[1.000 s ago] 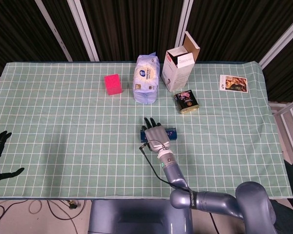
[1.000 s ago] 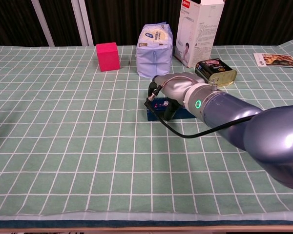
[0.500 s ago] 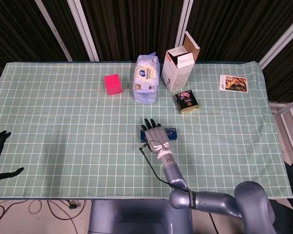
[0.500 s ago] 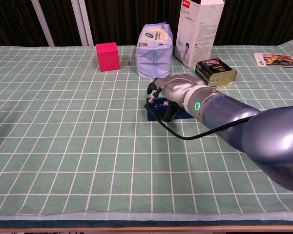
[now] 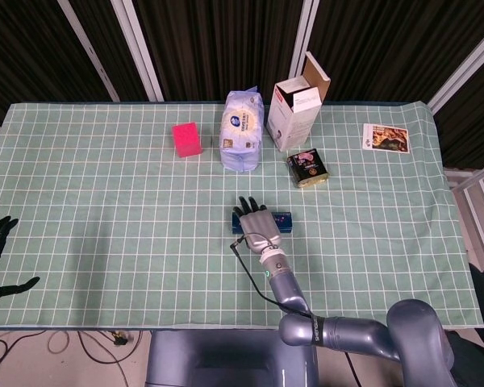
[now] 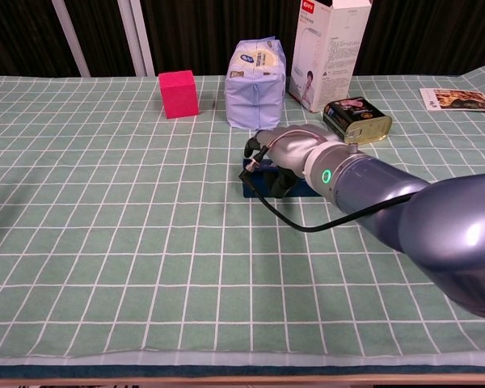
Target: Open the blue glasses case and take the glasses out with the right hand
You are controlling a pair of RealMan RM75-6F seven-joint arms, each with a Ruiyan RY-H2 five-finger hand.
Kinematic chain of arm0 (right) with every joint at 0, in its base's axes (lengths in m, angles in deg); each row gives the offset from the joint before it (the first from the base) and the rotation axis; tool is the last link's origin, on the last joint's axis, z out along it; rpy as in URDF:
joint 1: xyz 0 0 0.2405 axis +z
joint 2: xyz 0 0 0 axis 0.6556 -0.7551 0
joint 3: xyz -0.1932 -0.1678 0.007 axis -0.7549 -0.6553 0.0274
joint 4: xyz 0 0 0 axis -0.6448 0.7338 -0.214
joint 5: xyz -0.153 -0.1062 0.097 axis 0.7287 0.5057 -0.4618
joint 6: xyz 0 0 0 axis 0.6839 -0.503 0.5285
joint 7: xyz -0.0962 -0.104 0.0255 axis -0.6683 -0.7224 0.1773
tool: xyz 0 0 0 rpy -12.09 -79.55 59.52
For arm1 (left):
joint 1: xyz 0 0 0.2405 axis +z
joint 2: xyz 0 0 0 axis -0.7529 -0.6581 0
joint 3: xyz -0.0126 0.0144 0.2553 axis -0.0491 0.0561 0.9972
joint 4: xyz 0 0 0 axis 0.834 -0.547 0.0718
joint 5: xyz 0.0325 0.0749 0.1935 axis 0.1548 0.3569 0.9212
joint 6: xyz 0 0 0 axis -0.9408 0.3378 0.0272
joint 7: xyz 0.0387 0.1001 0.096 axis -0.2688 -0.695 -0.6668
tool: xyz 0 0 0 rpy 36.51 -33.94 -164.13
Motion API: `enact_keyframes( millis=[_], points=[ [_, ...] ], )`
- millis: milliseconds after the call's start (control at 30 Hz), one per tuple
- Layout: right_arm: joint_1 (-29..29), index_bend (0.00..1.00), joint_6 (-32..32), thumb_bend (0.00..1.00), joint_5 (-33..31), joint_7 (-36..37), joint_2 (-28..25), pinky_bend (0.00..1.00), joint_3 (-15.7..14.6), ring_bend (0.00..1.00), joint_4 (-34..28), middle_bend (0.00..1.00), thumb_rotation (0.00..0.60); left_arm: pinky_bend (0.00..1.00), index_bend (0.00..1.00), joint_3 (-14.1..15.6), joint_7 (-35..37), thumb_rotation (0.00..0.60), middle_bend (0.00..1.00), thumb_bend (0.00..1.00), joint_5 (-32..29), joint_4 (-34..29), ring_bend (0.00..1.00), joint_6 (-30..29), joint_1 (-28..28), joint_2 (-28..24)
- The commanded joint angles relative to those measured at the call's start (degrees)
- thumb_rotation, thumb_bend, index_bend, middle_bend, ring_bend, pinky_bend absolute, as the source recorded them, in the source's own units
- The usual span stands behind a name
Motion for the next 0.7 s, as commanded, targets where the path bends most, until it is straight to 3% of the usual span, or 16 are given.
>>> enact_keyframes(
  millis=[33, 433, 567, 700],
  points=[
    [0.0, 0.17, 0.1, 0.74, -0.2, 0.0, 0.0, 0.25, 0.0, 0.00, 0.3, 0.00, 0.600, 0.00, 0.00, 0.0, 0.0, 0.600, 0.00, 0.00, 0.0, 0.0, 0.00, 0.0, 0.0, 0.0],
    [2.2, 0.17, 2.2, 0.73, -2.2, -0.8, 0.4, 0.25, 1.9, 0.00, 6.1, 0.00, 0.600, 0.00, 0.00, 0.0, 0.4, 0.600, 0.00, 0.00, -0.1, -0.1, 0.00, -0.2, 0.2, -0.1],
    [3.8, 0.17, 2.2, 0.60, -2.7, -2.1, 0.1, 0.25, 3.2, 0.00, 9.3, 0.00, 0.600, 0.00, 0.00, 0.0, 0.4, 0.600, 0.00, 0.00, -0.1, -0.1, 0.00, -0.2, 0.1, -0.1],
    [4.0, 0.15, 1.2, 0.55, -3.2, -2.5, -0.9, 0.25, 4.3, 0.00, 9.6, 0.00, 0.600, 0.00, 0.00, 0.0, 0.5, 0.600, 0.00, 0.00, 0.1, -0.2, 0.00, -0.2, 0.2, -0.1]
  ],
)
